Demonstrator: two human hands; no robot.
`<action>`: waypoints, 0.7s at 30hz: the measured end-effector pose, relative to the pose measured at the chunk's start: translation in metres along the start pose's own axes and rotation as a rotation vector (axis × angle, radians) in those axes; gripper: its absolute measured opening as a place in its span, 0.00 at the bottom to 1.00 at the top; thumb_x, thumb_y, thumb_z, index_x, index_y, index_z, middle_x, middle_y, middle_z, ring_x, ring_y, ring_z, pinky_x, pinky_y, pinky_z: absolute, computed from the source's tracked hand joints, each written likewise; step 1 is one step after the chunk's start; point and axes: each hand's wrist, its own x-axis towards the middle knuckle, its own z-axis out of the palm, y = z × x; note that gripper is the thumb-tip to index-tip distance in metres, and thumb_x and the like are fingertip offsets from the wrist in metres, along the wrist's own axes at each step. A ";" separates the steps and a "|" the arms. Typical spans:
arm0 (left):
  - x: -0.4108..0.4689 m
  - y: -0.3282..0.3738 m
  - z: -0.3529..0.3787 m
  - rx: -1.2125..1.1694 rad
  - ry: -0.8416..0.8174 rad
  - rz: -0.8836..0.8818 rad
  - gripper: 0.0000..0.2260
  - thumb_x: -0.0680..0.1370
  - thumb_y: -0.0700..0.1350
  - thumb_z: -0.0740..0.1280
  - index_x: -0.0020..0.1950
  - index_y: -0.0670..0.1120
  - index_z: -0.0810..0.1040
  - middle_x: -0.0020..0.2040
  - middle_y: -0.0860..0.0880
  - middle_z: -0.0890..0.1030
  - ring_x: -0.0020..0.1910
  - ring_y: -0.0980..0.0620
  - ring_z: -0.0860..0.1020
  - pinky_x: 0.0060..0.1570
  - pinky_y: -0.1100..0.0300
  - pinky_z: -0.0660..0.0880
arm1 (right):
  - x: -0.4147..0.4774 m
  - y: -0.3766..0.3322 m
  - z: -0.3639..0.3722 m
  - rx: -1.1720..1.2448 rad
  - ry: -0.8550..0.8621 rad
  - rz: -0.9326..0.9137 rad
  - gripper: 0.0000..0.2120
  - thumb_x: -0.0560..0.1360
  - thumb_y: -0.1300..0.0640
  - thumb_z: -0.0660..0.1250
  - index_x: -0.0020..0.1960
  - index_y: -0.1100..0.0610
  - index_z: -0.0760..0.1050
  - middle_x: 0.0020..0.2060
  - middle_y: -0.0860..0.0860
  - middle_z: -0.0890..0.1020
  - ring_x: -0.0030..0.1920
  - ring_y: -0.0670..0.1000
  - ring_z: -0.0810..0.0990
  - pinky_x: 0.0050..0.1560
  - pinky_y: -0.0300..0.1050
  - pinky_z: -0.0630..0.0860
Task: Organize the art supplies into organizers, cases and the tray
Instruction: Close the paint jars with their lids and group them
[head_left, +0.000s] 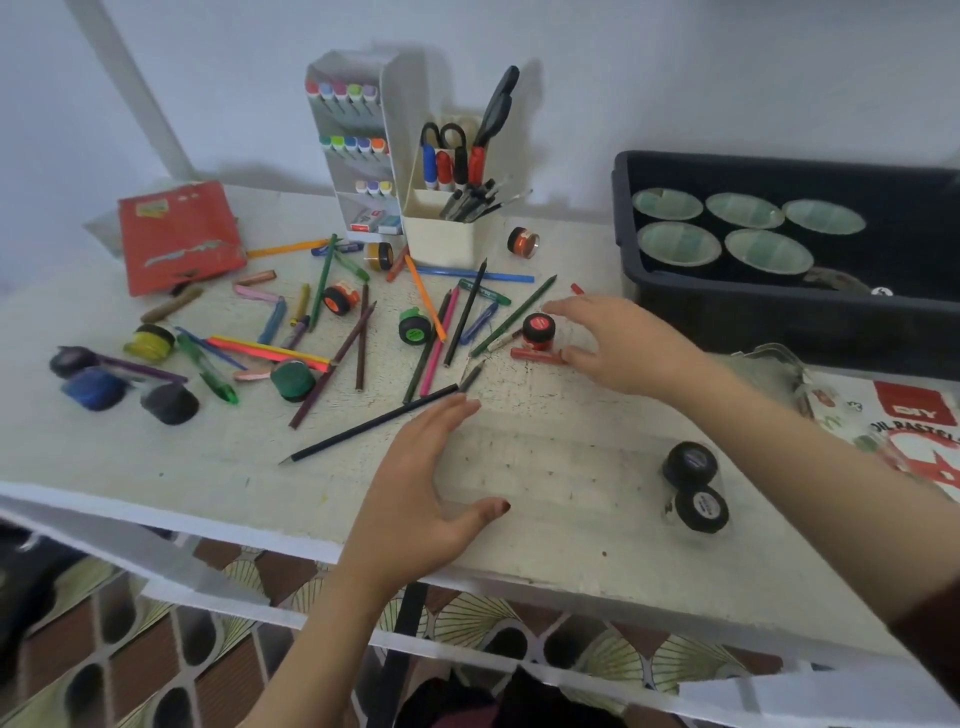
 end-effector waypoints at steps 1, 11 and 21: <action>0.000 0.000 0.000 -0.005 0.001 -0.001 0.35 0.67 0.63 0.68 0.72 0.58 0.62 0.72 0.61 0.64 0.71 0.66 0.58 0.66 0.77 0.52 | 0.007 -0.001 0.003 0.003 -0.008 0.002 0.26 0.78 0.55 0.63 0.74 0.49 0.61 0.71 0.48 0.67 0.70 0.49 0.65 0.69 0.49 0.63; 0.000 -0.002 -0.001 -0.016 0.012 0.000 0.36 0.66 0.62 0.69 0.72 0.59 0.62 0.72 0.62 0.65 0.71 0.67 0.59 0.66 0.78 0.52 | 0.006 0.000 0.008 0.138 0.101 0.010 0.16 0.73 0.53 0.69 0.59 0.53 0.73 0.50 0.46 0.76 0.50 0.46 0.74 0.48 0.37 0.69; 0.000 -0.001 -0.001 -0.034 0.032 -0.005 0.34 0.65 0.63 0.69 0.70 0.61 0.63 0.70 0.63 0.66 0.69 0.67 0.62 0.63 0.78 0.55 | -0.087 0.005 -0.014 0.392 0.025 -0.101 0.12 0.68 0.51 0.71 0.50 0.42 0.75 0.43 0.36 0.78 0.48 0.39 0.75 0.46 0.26 0.69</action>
